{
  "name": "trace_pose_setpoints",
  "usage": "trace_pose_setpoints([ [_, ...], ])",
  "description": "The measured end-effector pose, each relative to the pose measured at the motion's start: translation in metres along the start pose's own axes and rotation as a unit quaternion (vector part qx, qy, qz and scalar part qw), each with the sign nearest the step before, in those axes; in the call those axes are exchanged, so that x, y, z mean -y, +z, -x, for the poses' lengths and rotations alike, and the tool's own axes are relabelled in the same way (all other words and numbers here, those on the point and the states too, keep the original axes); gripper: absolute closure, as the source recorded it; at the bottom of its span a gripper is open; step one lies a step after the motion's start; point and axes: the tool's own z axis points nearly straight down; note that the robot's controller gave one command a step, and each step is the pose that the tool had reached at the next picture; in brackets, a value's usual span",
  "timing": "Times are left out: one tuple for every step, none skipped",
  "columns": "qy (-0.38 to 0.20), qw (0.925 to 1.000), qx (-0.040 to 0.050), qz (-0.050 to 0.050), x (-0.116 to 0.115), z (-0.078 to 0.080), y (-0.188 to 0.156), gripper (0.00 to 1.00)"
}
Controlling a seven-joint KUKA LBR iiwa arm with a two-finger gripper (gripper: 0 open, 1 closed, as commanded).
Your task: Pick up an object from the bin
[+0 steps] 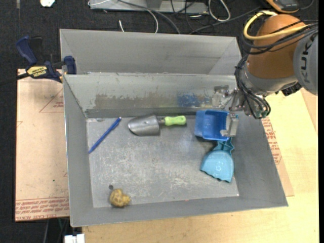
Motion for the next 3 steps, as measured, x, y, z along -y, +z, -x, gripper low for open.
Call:
trace_pose_setpoints([
  [-0.008, 0.9999, -0.0068, 0.001, -0.005, 0.008, -0.029, 0.00],
  [-0.002, 1.0000, -0.0010, 0.001, 0.000, 0.003, 0.001, 0.00],
  [0.123, 0.9924, -0.0021, 0.001, 0.002, 0.001, 0.026, 0.00],
])
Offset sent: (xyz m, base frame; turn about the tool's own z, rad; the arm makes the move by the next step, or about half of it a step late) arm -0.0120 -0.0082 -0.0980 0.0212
